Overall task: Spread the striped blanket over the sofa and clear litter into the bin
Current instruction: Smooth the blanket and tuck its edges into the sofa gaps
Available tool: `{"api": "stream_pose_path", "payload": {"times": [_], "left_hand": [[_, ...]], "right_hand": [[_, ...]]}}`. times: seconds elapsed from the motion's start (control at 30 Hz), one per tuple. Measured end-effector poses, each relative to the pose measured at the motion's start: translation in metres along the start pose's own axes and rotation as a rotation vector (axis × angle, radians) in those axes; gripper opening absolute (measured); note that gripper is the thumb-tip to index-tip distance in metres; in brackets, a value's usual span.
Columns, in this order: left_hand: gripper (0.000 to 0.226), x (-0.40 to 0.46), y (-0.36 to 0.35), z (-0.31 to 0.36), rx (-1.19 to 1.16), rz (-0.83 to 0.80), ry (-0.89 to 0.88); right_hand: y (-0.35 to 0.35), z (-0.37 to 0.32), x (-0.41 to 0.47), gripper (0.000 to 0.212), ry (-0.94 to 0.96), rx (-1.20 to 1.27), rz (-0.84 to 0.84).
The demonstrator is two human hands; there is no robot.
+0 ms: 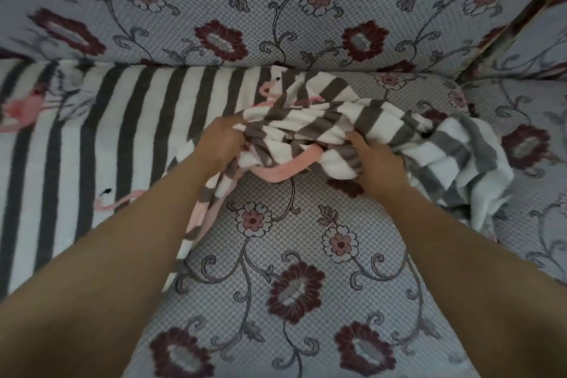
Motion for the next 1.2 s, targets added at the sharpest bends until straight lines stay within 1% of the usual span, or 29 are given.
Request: {"api": "stream_pose_path", "payload": {"times": [0.03, 0.1, 0.17, 0.23, 0.27, 0.33, 0.37, 0.4, 0.43, 0.47, 0.5, 0.53, 0.6, 0.63, 0.7, 0.73, 0.77, 0.8, 0.87, 0.9, 0.93, 0.97, 1.0, 1.03, 1.1, 1.13, 1.2], "left_hand": [[0.046, -0.009, -0.001, 0.003, -0.069, -0.038, 0.071], [0.027, -0.041, -0.01, 0.008, -0.095, -0.145, 0.2], [0.023, -0.077, -0.03, 0.011, -0.085, -0.293, 0.263], [0.016, -0.117, -0.065, 0.014, -0.03, -0.459, 0.271], [0.013, -0.135, -0.086, 0.013, 0.03, -0.541, 0.264], [0.019, -0.164, -0.131, 0.002, 0.18, -0.728, 0.291], [0.019, -0.175, -0.152, -0.006, 0.29, -0.814, 0.307], [0.014, -0.185, -0.177, -0.016, 0.426, -0.898, 0.317], [0.007, -0.188, -0.194, -0.024, 0.554, -0.936, 0.308], [0.01, -0.188, -0.208, -0.031, 0.628, -0.894, 0.267], [0.02, -0.183, -0.218, -0.035, 0.648, -0.802, 0.191], [0.028, -0.178, -0.223, -0.035, 0.593, -0.683, 0.154], [0.042, -0.162, -0.234, -0.031, 0.43, -0.443, 0.095], [0.048, -0.155, -0.238, -0.025, 0.377, -0.362, 0.058], [0.056, -0.137, -0.257, -0.007, 0.322, -0.292, -0.053], [0.061, -0.129, -0.265, 0.005, 0.282, -0.268, -0.1], [0.067, -0.121, -0.273, 0.017, 0.216, -0.246, -0.129], [0.075, -0.11, -0.282, 0.029, 0.152, -0.23, -0.146], [0.091, -0.088, -0.293, 0.046, 0.059, -0.197, -0.151], [0.098, -0.079, -0.297, 0.052, 0.045, -0.194, -0.141], [0.104, -0.071, -0.3, 0.055, 0.054, -0.205, -0.12], [0.108, -0.064, -0.305, 0.056, 0.084, -0.232, -0.096], [0.111, -0.06, -0.309, 0.054, 0.14, -0.267, -0.069], [0.111, -0.055, -0.314, 0.052, 0.225, -0.299, -0.043], [0.104, -0.05, -0.324, 0.045, 0.395, -0.323, -0.018], [0.098, -0.049, -0.327, 0.042, 0.437, -0.32, -0.022], [0.084, -0.046, -0.334, 0.039, 0.468, -0.326, -0.026]], "right_hand": [[0.008, 0.002, -0.006, 0.074, 0.058, -0.019, -0.013], [0.026, 0.013, -0.025, 0.061, 0.184, -0.077, -0.052], [0.039, 0.025, -0.047, 0.053, 0.29, -0.174, -0.093], [0.043, 0.04, -0.071, 0.046, 0.332, -0.227, -0.166], [0.042, 0.05, -0.082, 0.042, 0.318, -0.244, -0.245], [0.033, 0.075, -0.102, 0.038, 0.244, -0.26, -0.479], [0.027, 0.087, -0.111, 0.038, 0.208, -0.216, -0.589], [0.019, 0.102, -0.123, 0.039, 0.192, -0.138, -0.676], [0.013, 0.11, -0.13, 0.043, 0.195, -0.042, -0.717], [0.007, 0.116, -0.133, 0.048, 0.203, 0.046, -0.713], [0.003, 0.122, -0.133, 0.051, 0.204, 0.121, -0.66], [0.004, 0.127, -0.13, 0.05, 0.198, 0.186, -0.554], [0.01, 0.137, -0.121, 0.047, 0.168, 0.236, -0.235], [0.016, 0.138, -0.118, 0.05, 0.162, 0.211, -0.065], [0.024, 0.147, -0.112, 0.059, 0.077, 0.099, 0.253], [0.026, 0.153, -0.108, 0.066, -0.023, 0.059, 0.36], [0.027, 0.162, -0.102, 0.076, -0.151, 0.076, 0.411], [0.025, 0.176, -0.093, 0.088, -0.285, 0.142, 0.402], [0.014, 0.202, -0.076, 0.117, -0.5, 0.426, 0.261], [0.007, 0.211, -0.069, 0.128, -0.537, 0.629, 0.175], [-0.002, 0.216, -0.063, 0.136, -0.521, 0.839, 0.109], [-0.012, 0.22, -0.058, 0.14, -0.492, 1.005, 0.058], [-0.022, 0.221, -0.055, 0.142, -0.478, 1.094, -0.007], [-0.03, 0.222, -0.052, 0.142, -0.476, 1.141, -0.078], [-0.037, 0.224, -0.046, 0.137, -0.478, 1.189, -0.213], [-0.038, 0.226, -0.043, 0.133, -0.466, 1.169, -0.244], [-0.039, 0.239, -0.039, 0.133, -0.48, 1.003, -0.243]]}}
Point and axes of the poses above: each hand's wrist, its own x-axis towards the middle knuckle, its own y-axis out of the back of the hand, z = x × y, the point moved 4 cm from there along x, towards the middle knuckle, and after that the axes turned 4 degrees about -z, right-handed, at the moved point
